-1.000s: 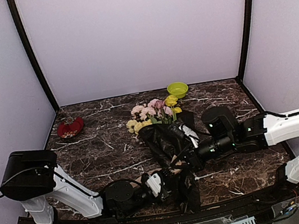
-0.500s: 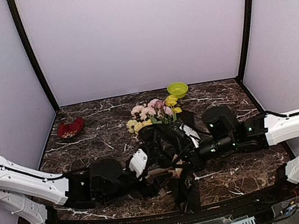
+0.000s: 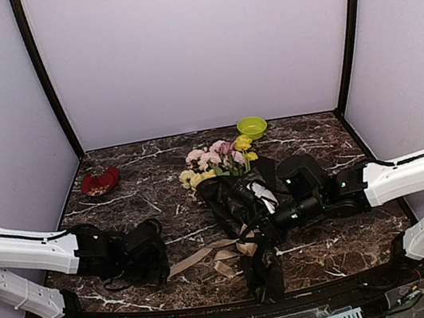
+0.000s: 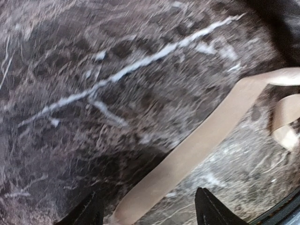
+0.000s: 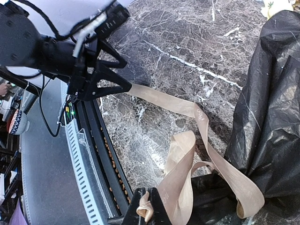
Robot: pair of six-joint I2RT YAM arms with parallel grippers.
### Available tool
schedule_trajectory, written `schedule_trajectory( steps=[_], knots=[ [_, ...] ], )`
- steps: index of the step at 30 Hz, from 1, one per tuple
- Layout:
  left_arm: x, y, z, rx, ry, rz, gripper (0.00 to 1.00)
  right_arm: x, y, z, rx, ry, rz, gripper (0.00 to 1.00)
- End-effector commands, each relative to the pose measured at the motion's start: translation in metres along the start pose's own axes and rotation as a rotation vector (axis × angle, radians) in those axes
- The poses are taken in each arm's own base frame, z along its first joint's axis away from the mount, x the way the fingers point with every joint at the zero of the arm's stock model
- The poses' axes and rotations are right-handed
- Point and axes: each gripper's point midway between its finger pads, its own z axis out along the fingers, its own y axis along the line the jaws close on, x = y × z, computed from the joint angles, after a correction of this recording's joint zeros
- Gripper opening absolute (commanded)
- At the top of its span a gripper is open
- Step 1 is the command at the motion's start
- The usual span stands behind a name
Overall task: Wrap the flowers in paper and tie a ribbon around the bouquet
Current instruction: Cross the half-tied ribbon over the folded bouquet.
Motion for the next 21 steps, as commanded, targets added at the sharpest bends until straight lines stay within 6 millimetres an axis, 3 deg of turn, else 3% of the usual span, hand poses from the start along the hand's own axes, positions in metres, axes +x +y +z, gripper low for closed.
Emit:
schedule_trajectory(
  steps=[1,4,7,10,17,21],
  knots=[
    [0.053,0.037,0.011,-0.151,0.214,-0.061,0.73,-0.016,0.010,0.002,-0.045,-0.025,-0.021,0.00],
    [0.059,0.030,0.022,-0.110,0.253,-0.047,0.73,-0.016,0.010,0.003,-0.047,-0.020,-0.017,0.00],
    [0.066,0.024,0.028,-0.071,0.276,-0.037,0.66,-0.015,0.011,0.002,-0.049,-0.019,-0.014,0.00],
    [0.067,0.021,0.030,-0.057,0.287,-0.015,0.53,-0.015,0.010,0.002,-0.046,-0.022,-0.013,0.00],
    [0.066,0.004,0.026,0.012,0.321,0.037,0.00,-0.017,0.011,0.000,-0.047,-0.029,-0.018,0.00],
    [0.047,0.003,0.016,-0.007,0.260,0.046,0.00,-0.018,0.011,-0.001,-0.045,-0.038,-0.015,0.00]
  ],
)
